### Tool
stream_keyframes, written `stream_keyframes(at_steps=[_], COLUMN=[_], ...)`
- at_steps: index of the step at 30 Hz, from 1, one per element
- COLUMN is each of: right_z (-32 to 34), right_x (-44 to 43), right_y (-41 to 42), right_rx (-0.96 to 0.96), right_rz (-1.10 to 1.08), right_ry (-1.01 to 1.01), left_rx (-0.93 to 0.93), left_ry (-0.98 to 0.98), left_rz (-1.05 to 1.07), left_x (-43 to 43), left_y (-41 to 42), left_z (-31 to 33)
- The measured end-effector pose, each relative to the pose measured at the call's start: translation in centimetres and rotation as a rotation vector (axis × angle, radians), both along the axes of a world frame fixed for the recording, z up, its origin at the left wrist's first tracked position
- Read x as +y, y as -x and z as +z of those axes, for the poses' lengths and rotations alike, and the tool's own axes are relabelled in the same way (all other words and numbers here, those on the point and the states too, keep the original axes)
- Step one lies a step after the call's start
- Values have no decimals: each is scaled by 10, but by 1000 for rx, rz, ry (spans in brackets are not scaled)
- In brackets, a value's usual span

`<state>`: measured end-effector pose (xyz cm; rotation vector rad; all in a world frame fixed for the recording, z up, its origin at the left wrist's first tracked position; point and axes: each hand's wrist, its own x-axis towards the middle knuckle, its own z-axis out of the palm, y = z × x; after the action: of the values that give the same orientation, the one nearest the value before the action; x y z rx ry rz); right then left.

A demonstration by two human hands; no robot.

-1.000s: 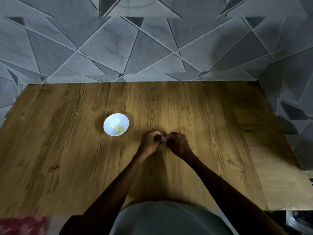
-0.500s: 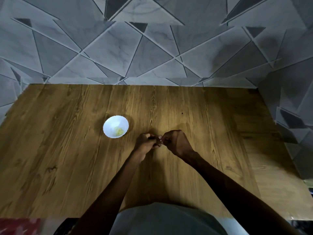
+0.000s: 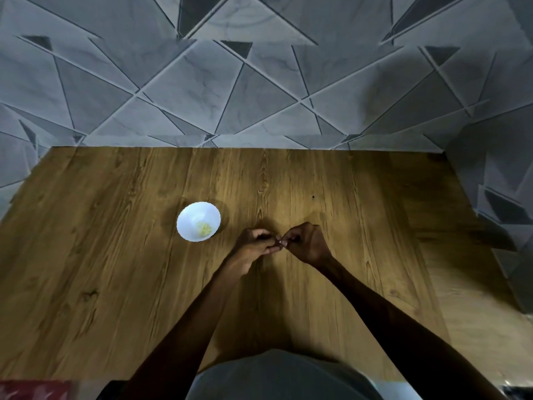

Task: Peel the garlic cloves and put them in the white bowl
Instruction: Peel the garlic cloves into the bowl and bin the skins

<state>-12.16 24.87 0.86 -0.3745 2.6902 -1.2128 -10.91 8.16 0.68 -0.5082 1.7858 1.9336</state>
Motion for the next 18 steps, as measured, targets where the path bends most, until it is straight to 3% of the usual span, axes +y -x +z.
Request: stream_keyframes(at_steps=[6,12,15,18], right_z=[0,7,5,-1], right_x=[4,13,17,18], right_y=[0,0,-3,-3], right_rx=[-152,-580,-574,-648], right_rz=[-115,-323,-293,-370], right_ry=[80,514,616,560], left_rx=[-69,-145,-74,63], left_ry=[-169,-301,-233,33], left_rz=[46,121,77,-47], left_x=[3,4,5,6], left_y=[1,-2,-3,-4], left_z=[7,9,9,4])
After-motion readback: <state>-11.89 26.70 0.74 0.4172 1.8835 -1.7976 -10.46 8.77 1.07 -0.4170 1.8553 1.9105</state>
